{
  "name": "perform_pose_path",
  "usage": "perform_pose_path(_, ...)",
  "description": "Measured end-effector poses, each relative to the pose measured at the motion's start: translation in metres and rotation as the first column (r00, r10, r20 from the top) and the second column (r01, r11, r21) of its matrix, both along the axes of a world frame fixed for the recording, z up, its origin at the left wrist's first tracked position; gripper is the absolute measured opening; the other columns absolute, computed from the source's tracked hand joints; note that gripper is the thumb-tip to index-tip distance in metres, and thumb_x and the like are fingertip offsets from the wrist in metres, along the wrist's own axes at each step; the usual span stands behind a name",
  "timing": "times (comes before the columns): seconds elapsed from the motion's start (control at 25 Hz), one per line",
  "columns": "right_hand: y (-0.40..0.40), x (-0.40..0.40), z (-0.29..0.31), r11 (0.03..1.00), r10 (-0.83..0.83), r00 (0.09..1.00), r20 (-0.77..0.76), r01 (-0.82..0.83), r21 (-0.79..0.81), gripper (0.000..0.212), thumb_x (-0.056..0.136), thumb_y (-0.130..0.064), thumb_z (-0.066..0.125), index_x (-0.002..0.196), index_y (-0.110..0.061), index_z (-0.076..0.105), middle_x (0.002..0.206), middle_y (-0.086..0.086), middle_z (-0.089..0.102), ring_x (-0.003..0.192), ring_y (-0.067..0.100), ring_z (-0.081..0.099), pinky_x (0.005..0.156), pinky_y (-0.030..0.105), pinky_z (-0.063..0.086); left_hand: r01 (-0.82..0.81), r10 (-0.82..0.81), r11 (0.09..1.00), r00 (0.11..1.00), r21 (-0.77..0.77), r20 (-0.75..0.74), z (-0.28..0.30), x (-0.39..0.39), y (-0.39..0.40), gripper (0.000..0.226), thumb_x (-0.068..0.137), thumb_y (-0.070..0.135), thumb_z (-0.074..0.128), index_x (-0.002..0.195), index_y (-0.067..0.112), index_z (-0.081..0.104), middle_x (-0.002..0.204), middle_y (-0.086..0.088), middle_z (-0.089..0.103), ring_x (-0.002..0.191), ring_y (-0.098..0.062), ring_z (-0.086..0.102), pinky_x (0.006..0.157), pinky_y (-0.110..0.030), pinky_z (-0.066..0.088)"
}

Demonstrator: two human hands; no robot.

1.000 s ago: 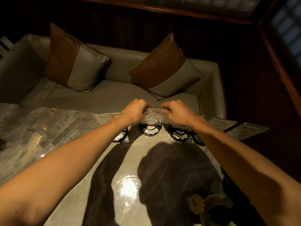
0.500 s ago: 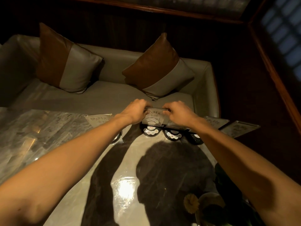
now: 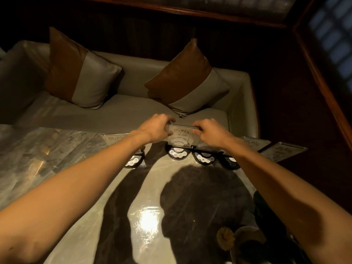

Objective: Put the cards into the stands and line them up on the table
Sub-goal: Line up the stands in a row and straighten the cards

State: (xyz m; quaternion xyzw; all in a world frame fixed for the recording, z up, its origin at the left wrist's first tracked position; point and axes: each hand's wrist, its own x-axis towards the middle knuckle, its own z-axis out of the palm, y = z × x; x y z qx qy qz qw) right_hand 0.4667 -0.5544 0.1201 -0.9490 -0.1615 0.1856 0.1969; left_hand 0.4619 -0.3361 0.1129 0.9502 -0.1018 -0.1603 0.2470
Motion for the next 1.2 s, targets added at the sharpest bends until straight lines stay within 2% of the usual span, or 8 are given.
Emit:
perform_pose_path(0.08, 0.004, 0.004, 0.000, 0.999, 0.016, 1.000, -0.020, -0.016, -0.028, 0.022, 0.101, -0.026, 0.057, 0.117, -0.020, 0.070, 0.109, 0.003, 0.073, 0.095, 0.020, 0.066, 0.072, 0.032, 0.051, 0.003, 0.000, 0.998, 0.998, 0.057, -0.058, 0.007, -0.001, 0.027, 0.058, 0.082, 0.021, 0.081, 0.136, 0.018, 0.058, 0.131, -0.004, 0.065, 0.118, -0.022, 0.062, 0.099, -0.037, 0.050)
perform_pose_path(0.24, 0.013, 0.008, 0.000, 0.997, 0.052, 0.998, -0.024, -0.053, -0.064, 0.024, 0.096, -0.024, 0.064, 0.119, -0.019, 0.068, 0.113, 0.004, 0.072, 0.098, 0.021, 0.066, 0.076, 0.033, 0.049, 0.072, 0.004, 0.956, 0.966, 0.284, -0.257, 0.012, -0.014, 0.093, 0.058, 0.071, 0.028, 0.088, 0.124, 0.020, 0.065, 0.117, -0.001, 0.069, 0.104, -0.022, 0.065, 0.087, -0.032, 0.052)
perform_pose_path(0.36, 0.023, 0.007, 0.002, 0.998, 0.038, 0.999, 0.003, -0.038, -0.056, 0.033, 0.093, -0.023, 0.067, 0.125, -0.018, 0.065, 0.121, 0.005, 0.071, 0.107, 0.023, 0.065, 0.090, 0.040, 0.053, 0.041, 0.028, 0.943, 0.979, 0.330, -0.201, 0.006, -0.024, 0.112, 0.035, 0.072, 0.021, 0.085, 0.105, 0.019, 0.072, 0.099, -0.002, 0.073, 0.092, -0.023, 0.067, 0.075, -0.030, 0.052)
perform_pose_path(0.52, 0.036, 0.006, 0.000, 0.997, 0.041, 0.999, 0.022, -0.040, -0.059, 0.036, 0.093, -0.023, 0.067, 0.129, -0.020, 0.063, 0.125, 0.006, 0.070, 0.113, 0.026, 0.065, 0.097, 0.044, 0.052, -0.042, 0.062, 0.951, 0.997, 0.306, -0.055, 0.001, -0.032, 0.111, 0.018, 0.087, 0.014, 0.069, 0.105, 0.020, 0.072, 0.093, -0.004, 0.069, 0.098, -0.028, 0.067, 0.074, -0.033, 0.047)
perform_pose_path(0.76, 0.068, 0.004, 0.007, 0.977, 0.212, 0.962, 0.174, -0.206, -0.052, 0.045, 0.095, -0.036, 0.065, 0.136, -0.017, 0.060, 0.134, 0.005, 0.066, 0.126, 0.025, 0.057, 0.109, 0.045, 0.038, -0.034, 0.031, 0.954, 0.999, 0.297, 0.015, 0.006, -0.022, 0.085, 0.019, 0.093, 0.019, 0.065, 0.112, 0.020, 0.070, 0.110, -0.008, 0.071, 0.107, -0.029, 0.065, 0.082, -0.040, 0.049)
perform_pose_path(0.96, 0.094, 0.014, 0.001, 0.970, 0.238, 0.965, 0.115, -0.229, -0.083, 0.029, 0.096, -0.035, 0.064, 0.122, -0.023, 0.070, 0.117, -0.001, 0.074, 0.115, 0.020, 0.063, 0.111, 0.046, 0.034, 0.037, -0.054, 0.952, 0.997, 0.305, 0.049, 0.001, -0.001, 0.059, 0.026, 0.093, 0.016, 0.062, 0.118, 0.022, 0.068, 0.112, -0.011, 0.070, 0.110, -0.032, 0.065, 0.083, -0.041, 0.051)
perform_pose_path(1.08, 0.098, 0.013, -0.004, 0.973, 0.223, 0.965, 0.138, -0.212, -0.093, 0.016, 0.096, -0.031, 0.064, 0.102, -0.022, 0.075, 0.095, 0.002, 0.075, 0.097, 0.024, 0.066, 0.100, 0.042, 0.042, 0.065, -0.088, 0.938, 0.995, 0.340, 0.053, -0.002, 0.006, 0.051, 0.028, 0.093, 0.016, 0.060, 0.119, 0.024, 0.068, 0.114, -0.011, 0.069, 0.111, -0.033, 0.064, 0.078, -0.038, 0.046)
perform_pose_path(1.2, 0.093, 0.016, -0.007, 0.980, 0.192, 0.973, 0.130, -0.184, -0.070, 0.016, 0.097, -0.028, 0.062, 0.098, -0.020, 0.076, 0.086, 0.004, 0.072, 0.088, 0.024, 0.065, 0.090, 0.038, 0.044, 0.083, -0.111, 0.931, 0.992, 0.355, 0.059, -0.005, 0.011, 0.046, 0.029, 0.092, 0.017, 0.060, 0.119, 0.022, 0.068, 0.116, -0.012, 0.068, 0.113, -0.033, 0.063, 0.081, -0.040, 0.048)
